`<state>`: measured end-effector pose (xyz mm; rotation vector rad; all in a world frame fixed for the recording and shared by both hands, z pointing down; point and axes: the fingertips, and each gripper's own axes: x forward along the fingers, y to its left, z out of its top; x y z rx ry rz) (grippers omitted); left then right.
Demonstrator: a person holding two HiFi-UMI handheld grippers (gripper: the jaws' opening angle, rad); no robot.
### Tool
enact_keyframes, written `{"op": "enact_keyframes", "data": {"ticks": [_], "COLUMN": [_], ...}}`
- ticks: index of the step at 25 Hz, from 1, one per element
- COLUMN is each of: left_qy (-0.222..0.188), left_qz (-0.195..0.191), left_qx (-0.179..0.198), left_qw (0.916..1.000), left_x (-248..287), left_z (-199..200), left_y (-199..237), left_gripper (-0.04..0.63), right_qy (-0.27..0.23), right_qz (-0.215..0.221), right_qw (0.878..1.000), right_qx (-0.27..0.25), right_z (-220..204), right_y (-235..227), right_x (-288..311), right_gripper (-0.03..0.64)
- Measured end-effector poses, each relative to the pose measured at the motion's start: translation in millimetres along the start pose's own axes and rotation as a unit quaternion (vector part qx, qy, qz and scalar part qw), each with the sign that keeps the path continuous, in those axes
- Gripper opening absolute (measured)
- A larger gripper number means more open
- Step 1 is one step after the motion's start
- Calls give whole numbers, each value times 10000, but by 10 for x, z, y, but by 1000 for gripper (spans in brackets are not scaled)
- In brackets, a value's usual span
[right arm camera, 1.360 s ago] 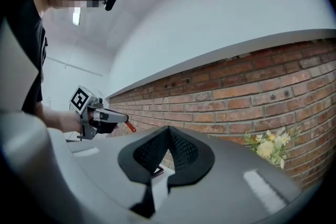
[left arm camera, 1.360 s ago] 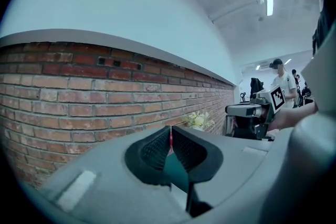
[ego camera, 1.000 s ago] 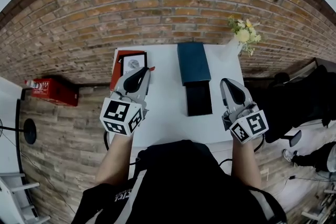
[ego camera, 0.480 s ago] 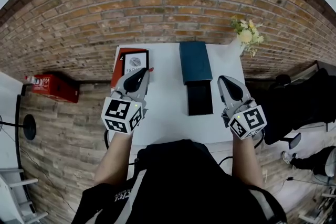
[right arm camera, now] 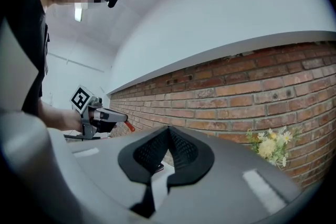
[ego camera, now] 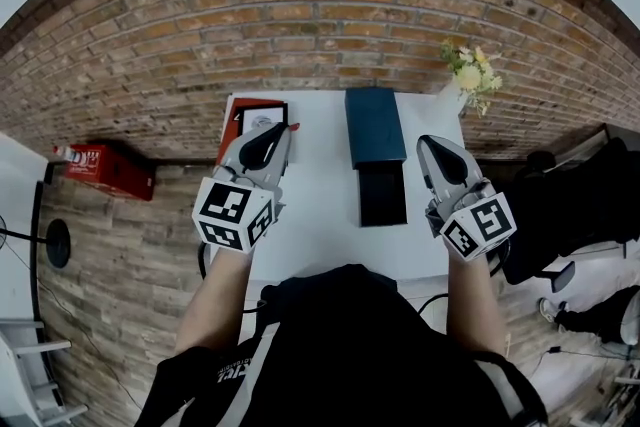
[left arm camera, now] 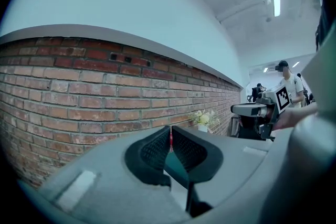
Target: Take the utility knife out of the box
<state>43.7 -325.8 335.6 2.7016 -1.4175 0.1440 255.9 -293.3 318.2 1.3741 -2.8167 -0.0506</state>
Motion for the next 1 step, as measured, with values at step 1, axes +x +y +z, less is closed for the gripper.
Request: {"op": "enact_keyframes", "data": {"ticks": [1], "left_qy": [-6], "left_qz": [-13], "left_qx": [9], "left_qw": [10000], "left_x": [-2], "left_z": [16], "left_y": [-12], "left_gripper": [17], "right_qy": [-5], "right_qz": [-2], "right_qw": [10000], "right_qx": [8], "right_z": [4], "right_y": [7], "right_x": [-12], "right_gripper": [-2]}}
